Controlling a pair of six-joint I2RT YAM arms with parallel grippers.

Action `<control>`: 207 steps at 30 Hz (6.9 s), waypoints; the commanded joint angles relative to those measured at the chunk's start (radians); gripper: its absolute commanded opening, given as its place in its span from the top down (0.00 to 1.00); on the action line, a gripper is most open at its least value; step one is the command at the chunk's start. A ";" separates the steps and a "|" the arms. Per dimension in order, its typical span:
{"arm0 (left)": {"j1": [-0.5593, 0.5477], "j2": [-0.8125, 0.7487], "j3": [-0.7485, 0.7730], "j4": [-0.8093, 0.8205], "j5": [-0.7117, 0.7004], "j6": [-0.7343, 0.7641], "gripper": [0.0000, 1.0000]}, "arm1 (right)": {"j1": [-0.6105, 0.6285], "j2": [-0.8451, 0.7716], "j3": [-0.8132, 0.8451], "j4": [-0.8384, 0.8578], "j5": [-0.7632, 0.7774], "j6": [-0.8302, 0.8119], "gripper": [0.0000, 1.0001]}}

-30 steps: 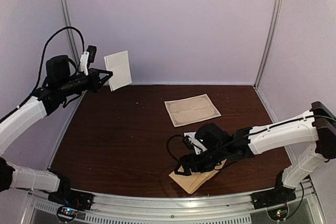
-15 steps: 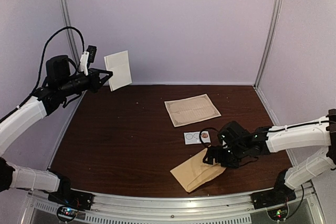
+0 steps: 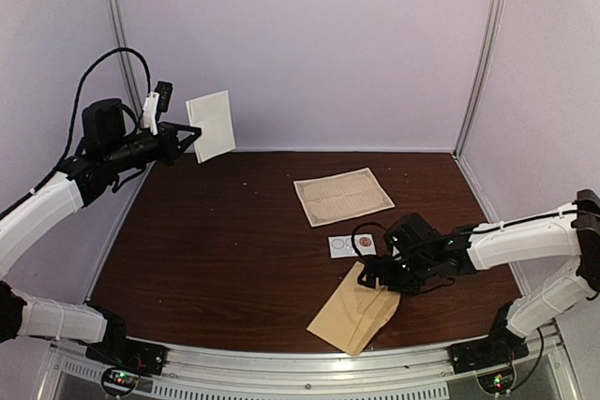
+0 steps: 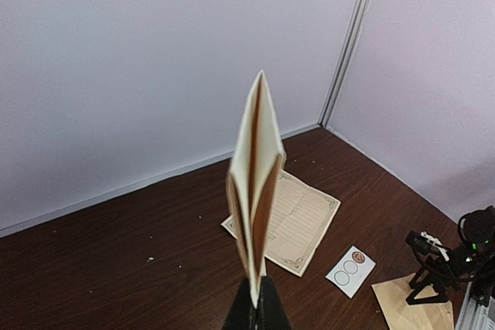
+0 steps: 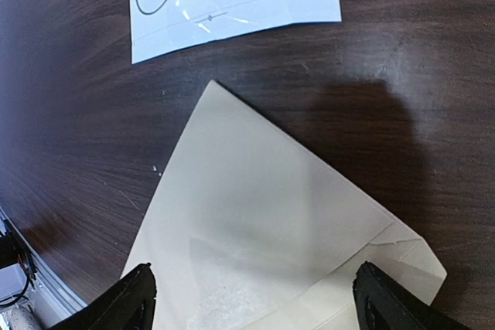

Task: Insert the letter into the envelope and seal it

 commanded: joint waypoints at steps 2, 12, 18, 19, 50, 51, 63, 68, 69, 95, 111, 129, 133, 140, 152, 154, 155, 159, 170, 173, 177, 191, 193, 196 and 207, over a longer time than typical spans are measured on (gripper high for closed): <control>-0.001 -0.017 -0.008 0.040 -0.001 0.007 1.00 | -0.003 0.088 0.023 0.024 0.004 -0.074 0.11; -0.001 -0.020 -0.008 0.037 -0.010 0.010 1.00 | -0.003 0.225 0.134 0.094 -0.033 -0.161 0.12; -0.001 -0.023 -0.007 0.034 -0.017 0.014 1.00 | -0.003 0.273 0.152 0.146 -0.048 -0.155 0.13; -0.001 -0.023 -0.007 0.034 -0.018 0.014 1.00 | -0.003 0.277 0.150 0.158 -0.048 -0.148 0.13; -0.001 -0.006 -0.008 0.039 -0.002 0.013 1.00 | 0.144 -0.165 -0.034 -0.220 0.081 -0.187 0.12; -0.001 -0.006 -0.008 0.039 -0.002 0.013 1.00 | 0.146 -0.162 -0.040 -0.211 0.074 -0.183 0.12; -0.001 -0.017 -0.010 0.040 -0.001 0.013 1.00 | 0.193 -0.127 -0.050 -0.183 0.033 -0.156 0.12; -0.001 -0.019 -0.008 0.040 0.002 0.013 1.00 | 0.228 -0.111 -0.055 -0.137 -0.010 -0.134 0.12; -0.001 -0.019 -0.008 0.040 0.001 0.011 1.00 | 0.237 -0.104 -0.055 -0.128 -0.016 -0.130 0.12; -0.001 -0.037 -0.008 0.040 0.001 0.013 1.00 | 0.352 0.153 0.314 -0.104 -0.009 -0.212 0.13; -0.001 -0.037 -0.010 0.041 -0.001 0.013 1.00 | 0.354 0.439 0.569 -0.241 0.306 -0.630 0.15; -0.001 -0.042 -0.010 0.040 -0.006 0.015 1.00 | 0.306 0.593 0.594 -0.131 0.269 -0.481 0.18; -0.001 -0.041 -0.010 0.041 -0.005 0.014 1.00 | 0.271 0.629 0.625 -0.133 0.256 -0.370 0.19; -0.001 -0.045 -0.010 0.041 -0.007 0.015 1.00 | 0.201 0.712 0.683 -0.122 0.265 -0.219 0.20; -0.001 -0.031 -0.019 0.088 0.056 -0.013 1.00 | 0.141 0.695 0.843 0.075 0.113 -0.262 0.12; -0.002 -0.031 -0.022 0.102 0.085 -0.028 1.00 | 0.128 0.621 0.810 0.148 0.061 -0.298 0.10; -0.003 -0.031 -0.025 0.106 0.101 -0.034 1.00 | 0.121 0.572 0.786 0.178 0.040 -0.318 0.09; -0.034 -0.020 -0.023 0.081 0.180 -0.010 1.00 | 0.079 0.366 0.656 0.269 -0.092 -0.431 0.02; -0.340 0.125 0.121 -0.278 0.246 0.206 1.00 | 0.016 0.025 0.639 -0.047 -0.334 -0.763 0.00; -0.402 0.178 0.159 -0.334 0.254 0.224 1.00 | 0.017 0.007 0.650 -0.092 -0.397 -0.785 0.00; -0.472 0.240 0.204 -0.388 0.251 0.232 1.00 | 0.020 0.010 0.645 -0.089 -0.472 -0.792 0.09; -0.536 0.305 0.245 -0.413 0.270 0.246 0.96 | 0.028 0.021 0.583 -0.010 -0.580 -0.802 1.00; -0.536 0.294 0.226 -0.382 0.271 0.220 0.87 | 0.028 0.001 0.555 0.042 -0.555 -0.779 1.00; -0.536 0.263 0.179 -0.328 0.253 0.188 0.85 | 0.013 -0.045 0.504 0.130 -0.539 -0.729 1.00; -0.518 0.151 -0.010 -0.131 0.192 0.063 1.00 | -0.043 -0.184 0.342 0.415 -0.529 -0.563 1.00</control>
